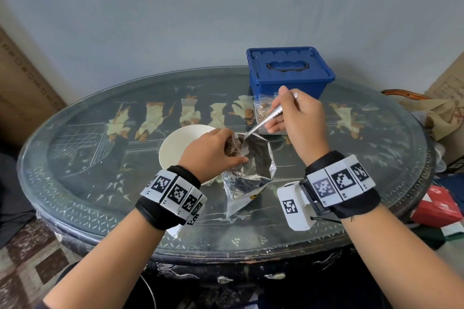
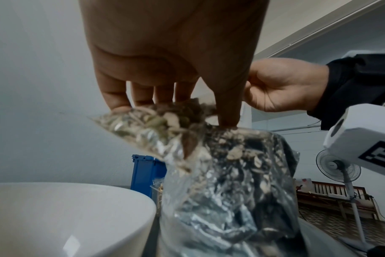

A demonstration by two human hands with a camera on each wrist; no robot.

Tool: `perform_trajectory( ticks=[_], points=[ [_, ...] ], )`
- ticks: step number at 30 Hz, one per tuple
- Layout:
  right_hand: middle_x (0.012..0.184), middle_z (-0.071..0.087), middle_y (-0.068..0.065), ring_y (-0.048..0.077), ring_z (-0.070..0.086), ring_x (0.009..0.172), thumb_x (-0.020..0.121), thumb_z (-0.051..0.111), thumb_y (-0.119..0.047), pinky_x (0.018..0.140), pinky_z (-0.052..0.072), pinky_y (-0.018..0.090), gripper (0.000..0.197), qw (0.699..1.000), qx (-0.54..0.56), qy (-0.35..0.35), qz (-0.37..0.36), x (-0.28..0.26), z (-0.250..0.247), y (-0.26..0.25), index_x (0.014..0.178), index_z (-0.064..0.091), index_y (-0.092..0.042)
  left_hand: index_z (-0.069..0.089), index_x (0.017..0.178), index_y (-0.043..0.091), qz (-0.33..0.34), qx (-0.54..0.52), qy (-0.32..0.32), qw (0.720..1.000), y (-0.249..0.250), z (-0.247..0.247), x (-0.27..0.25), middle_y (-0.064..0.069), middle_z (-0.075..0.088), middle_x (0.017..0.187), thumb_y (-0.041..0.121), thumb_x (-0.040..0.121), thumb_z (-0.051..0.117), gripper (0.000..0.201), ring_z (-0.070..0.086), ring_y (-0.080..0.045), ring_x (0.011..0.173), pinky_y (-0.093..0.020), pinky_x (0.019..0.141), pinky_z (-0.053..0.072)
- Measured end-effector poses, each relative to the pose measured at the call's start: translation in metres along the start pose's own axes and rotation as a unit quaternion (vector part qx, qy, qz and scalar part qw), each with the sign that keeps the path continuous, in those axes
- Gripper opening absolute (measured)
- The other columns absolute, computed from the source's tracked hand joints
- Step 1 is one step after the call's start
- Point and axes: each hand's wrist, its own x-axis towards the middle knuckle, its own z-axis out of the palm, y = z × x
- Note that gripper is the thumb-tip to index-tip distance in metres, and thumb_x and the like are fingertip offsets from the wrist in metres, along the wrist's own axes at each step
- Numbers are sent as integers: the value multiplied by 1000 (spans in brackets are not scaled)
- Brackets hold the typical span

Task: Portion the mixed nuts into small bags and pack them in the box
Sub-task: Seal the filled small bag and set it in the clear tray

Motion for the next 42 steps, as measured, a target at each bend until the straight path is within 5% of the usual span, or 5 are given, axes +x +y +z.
perform_trajectory(
  ticks=[9,22,30,35,42],
  points=[
    [69,62,-7,11,65,54,96,48,-14,49,53,23,19,980,-28,-79,-182,-9,5,-18,83,61,-11,53,97,14,-30,-132,98,986,-9,6,-12,3,63,85,38,75,73,39,56,-14,75,-25,67,43],
    [68,62,5,16,63,54,100,41,-19,52,52,21,26,988,19,46,-144,-1,-25,-7,78,56,-19,55,96,10,-61,-211,166,961,-13,21,-31,-3,64,92,32,77,72,33,59,-20,84,-31,71,49],
    [63,65,7,1,63,67,95,46,-23,54,52,27,31,966,-186,-95,-151,-22,-7,45,80,64,-4,55,102,9,-80,-208,149,963,-13,34,-37,-2,64,93,33,78,71,37,58,-20,85,-31,72,47],
    [69,67,11,21,65,61,94,47,-23,57,53,42,33,952,-204,-134,-184,-32,4,65,81,67,0,55,102,11,-79,-205,150,964,-13,37,-41,0,65,90,33,78,71,37,57,-18,81,-21,65,40],
    [66,65,7,23,64,62,92,36,-35,57,49,37,47,934,-248,-170,-194,-39,5,70,78,68,-2,55,97,18,-59,-212,146,965,-12,41,-48,3,65,87,34,78,70,29,59,-17,79,-20,68,42]
  ],
)
